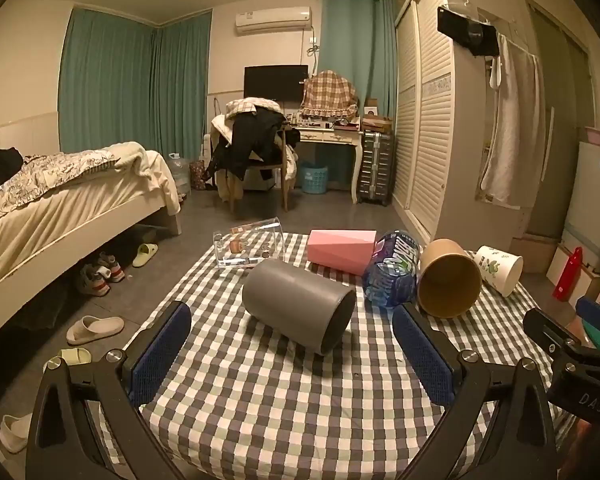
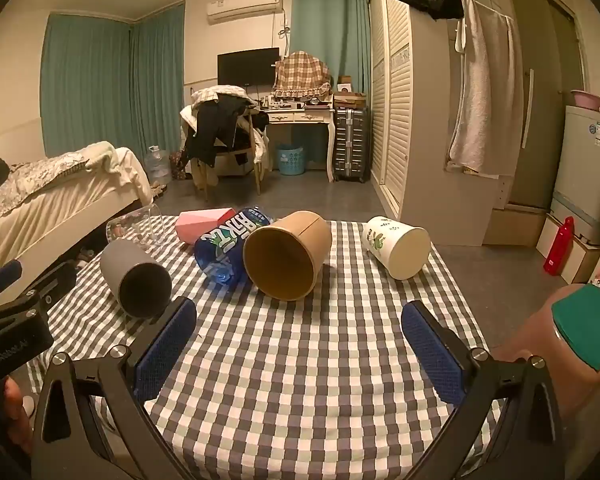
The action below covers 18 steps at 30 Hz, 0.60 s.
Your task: Flip cup upside down
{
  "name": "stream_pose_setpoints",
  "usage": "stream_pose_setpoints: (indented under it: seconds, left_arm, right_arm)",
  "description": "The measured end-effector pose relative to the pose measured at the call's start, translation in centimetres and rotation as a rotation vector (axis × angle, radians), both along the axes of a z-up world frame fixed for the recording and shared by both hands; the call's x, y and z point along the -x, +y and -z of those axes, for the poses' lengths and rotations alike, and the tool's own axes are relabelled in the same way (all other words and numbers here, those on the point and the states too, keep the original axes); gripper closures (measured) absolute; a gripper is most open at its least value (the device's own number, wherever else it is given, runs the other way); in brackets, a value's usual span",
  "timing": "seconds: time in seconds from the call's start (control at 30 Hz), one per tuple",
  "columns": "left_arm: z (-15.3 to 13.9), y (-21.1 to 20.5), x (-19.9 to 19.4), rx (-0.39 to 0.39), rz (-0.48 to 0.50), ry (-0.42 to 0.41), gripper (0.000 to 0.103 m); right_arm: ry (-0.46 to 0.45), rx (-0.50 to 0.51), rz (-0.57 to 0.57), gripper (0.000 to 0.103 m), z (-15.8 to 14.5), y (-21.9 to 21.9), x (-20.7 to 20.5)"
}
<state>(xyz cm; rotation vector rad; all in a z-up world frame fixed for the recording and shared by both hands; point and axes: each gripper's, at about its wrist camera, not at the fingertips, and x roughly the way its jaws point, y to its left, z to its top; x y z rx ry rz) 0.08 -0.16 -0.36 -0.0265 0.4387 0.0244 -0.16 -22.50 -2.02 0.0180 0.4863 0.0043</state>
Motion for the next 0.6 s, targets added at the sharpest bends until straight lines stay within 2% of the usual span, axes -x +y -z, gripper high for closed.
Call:
stream_pose_setpoints:
  seconds: [0.6]
  left_arm:
    - [0.13, -0.36, 0.19, 0.002, 0.002, -0.002, 0.0]
  right_arm:
    - [0.004, 0.001, 0.003, 0.0, 0.16, 0.0, -0.06]
